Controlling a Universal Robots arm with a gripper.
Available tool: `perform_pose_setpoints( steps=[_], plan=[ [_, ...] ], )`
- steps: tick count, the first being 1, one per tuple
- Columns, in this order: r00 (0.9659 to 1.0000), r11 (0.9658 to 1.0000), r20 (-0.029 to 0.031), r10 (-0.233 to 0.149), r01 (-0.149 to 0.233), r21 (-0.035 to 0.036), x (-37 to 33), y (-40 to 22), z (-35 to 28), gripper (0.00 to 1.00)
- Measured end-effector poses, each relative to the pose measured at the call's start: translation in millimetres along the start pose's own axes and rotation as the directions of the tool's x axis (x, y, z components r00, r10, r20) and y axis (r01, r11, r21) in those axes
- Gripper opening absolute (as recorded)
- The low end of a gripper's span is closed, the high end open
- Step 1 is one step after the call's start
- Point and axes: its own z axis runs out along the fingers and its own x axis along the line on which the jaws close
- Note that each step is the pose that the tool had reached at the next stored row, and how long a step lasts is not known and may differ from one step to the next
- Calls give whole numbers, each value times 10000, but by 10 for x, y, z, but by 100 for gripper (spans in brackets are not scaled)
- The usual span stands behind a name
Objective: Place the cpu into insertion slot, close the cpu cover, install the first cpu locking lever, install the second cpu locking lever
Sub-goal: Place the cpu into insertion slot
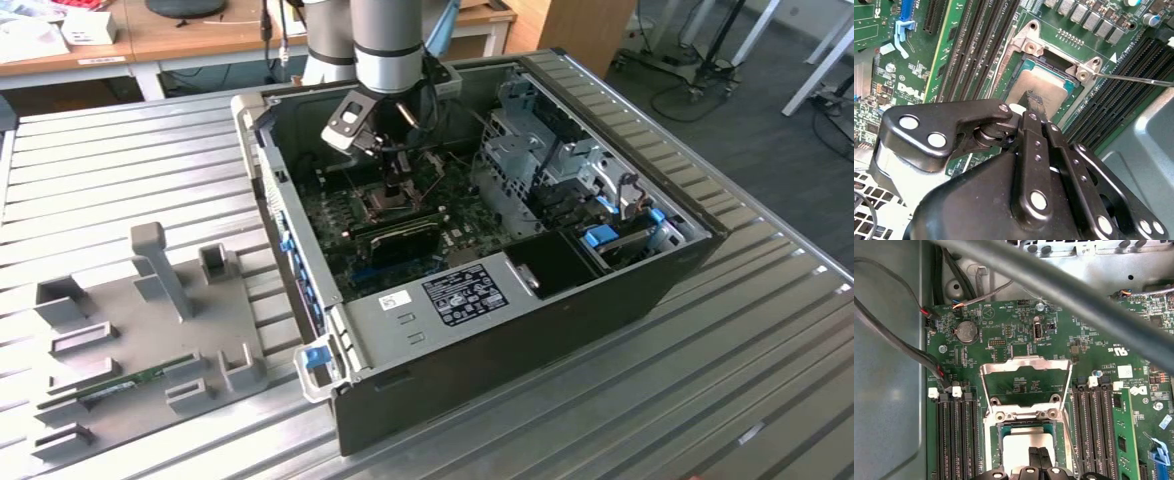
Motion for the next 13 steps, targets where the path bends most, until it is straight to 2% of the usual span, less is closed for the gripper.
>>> perform_pose_setpoints(
  steps=[6, 13],
  plan=[
    [10000, 10000, 1, 0, 0, 1, 9, -6, 41, 11],
    [10000, 10000, 2, -3, 3, 1, 16, -7, 51, 11]
  ],
)
